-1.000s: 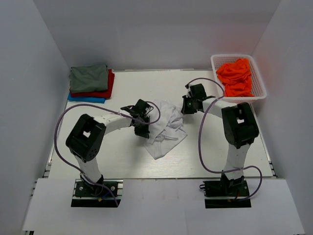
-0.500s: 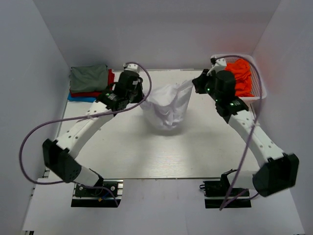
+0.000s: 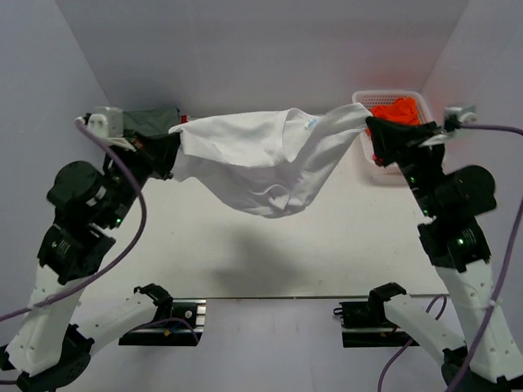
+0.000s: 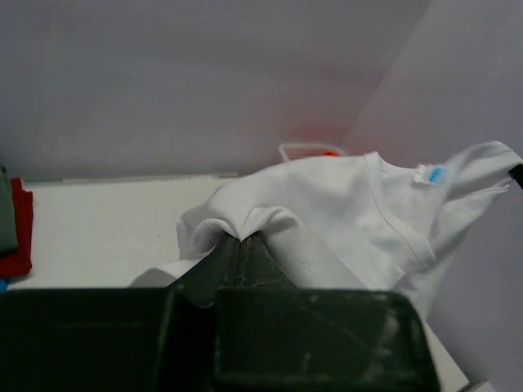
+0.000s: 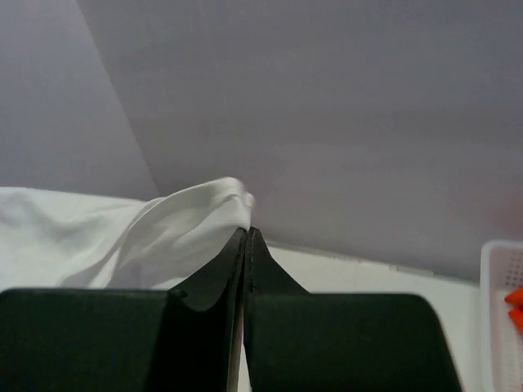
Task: Fold and stack the t-shirts
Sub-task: Flatten out the tshirt
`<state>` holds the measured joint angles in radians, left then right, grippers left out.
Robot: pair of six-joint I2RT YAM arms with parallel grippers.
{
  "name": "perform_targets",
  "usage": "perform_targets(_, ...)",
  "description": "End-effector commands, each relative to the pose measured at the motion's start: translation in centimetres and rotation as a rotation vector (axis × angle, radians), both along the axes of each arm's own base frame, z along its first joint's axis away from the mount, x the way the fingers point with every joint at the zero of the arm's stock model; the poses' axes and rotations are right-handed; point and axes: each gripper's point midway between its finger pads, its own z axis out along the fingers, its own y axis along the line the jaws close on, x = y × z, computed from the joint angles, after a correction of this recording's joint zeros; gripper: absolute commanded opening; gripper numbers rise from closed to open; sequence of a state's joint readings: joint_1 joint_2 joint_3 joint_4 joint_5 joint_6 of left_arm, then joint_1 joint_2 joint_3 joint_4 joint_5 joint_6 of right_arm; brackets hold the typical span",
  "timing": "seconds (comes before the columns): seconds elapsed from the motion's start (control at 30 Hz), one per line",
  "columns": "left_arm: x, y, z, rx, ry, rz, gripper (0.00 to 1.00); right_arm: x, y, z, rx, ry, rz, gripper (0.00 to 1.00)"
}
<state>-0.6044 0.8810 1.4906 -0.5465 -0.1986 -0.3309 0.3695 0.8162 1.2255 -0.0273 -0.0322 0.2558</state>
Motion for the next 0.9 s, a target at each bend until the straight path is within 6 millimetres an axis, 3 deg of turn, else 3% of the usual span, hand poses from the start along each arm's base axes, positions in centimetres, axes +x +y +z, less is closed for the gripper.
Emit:
perform_targets(0.0, 0.2, -0.3, -1.2, 0.044, 0.030, -0.013, 0.00, -2.7, -1.0, 2.6, 0.032, -0.069, 0.006, 0.00)
perform_targets(0.07, 0.6, -0.6, -2.9, 0.055, 0.073, -0.014, 0.00, -2.8, -0.8, 1.4, 0.042, -0.036, 0.020, 0.00)
perform_targets(0.17, 3.4, 0.6, -7.1, 0.063, 0.238, 0.149, 0.00, -0.7, -1.5, -1.8, 0.064, 0.058, -0.057, 0.00)
perform_targets(0.2, 4.8, 0.5, -9.7, 0.090, 0.320, 0.206, 0.00, 0.8, -3.2, -3.3, 0.086, 0.108, -0.173, 0.00)
perform_targets(0.27, 5.7, 1.4, -12.5, 0.115, 0.425, 0.307, 0.00, 2.2, -4.3, -5.7, 0.079, 0.190, -0.264, 0.00)
perform_targets(0.3, 5.7, 3.1, -14.5, 0.124, 0.506, 0.419, 0.00, 2.9, -5.5, -6.8, 0.085, 0.220, -0.342, 0.00)
perform_targets(0.37, 5.9, 3.9, -15.8, 0.138, 0.570, 0.502, 0.00, 3.4, -7.7, -8.1, 0.095, 0.260, -0.472, 0.00)
perform_targets(0.4, 5.5, 4.9, -15.8, 0.145, 0.578, 0.551, 0.00, 3.5, -8.2, -8.7, 0.095, 0.272, -0.504, 0.00)
perform_targets(0.53, 5.0, 5.2, -13.9, 0.061, 0.524, 0.544, 0.00, 3.0, -10.4, -9.1, 0.101, 0.271, -0.613, 0.00)
perform_targets(0.67, 4.9, 4.2, -13.2, 0.048, 0.491, 0.466, 0.00, 3.0, -9.6, -9.1, 0.075, 0.270, -0.571, 0.00)
perform_targets(0.87, 4.9, 3.9, -15.4, 0.096, 0.551, 0.469, 0.00, 3.6, -8.1, -11.2, 0.027, 0.317, -0.504, 0.00)
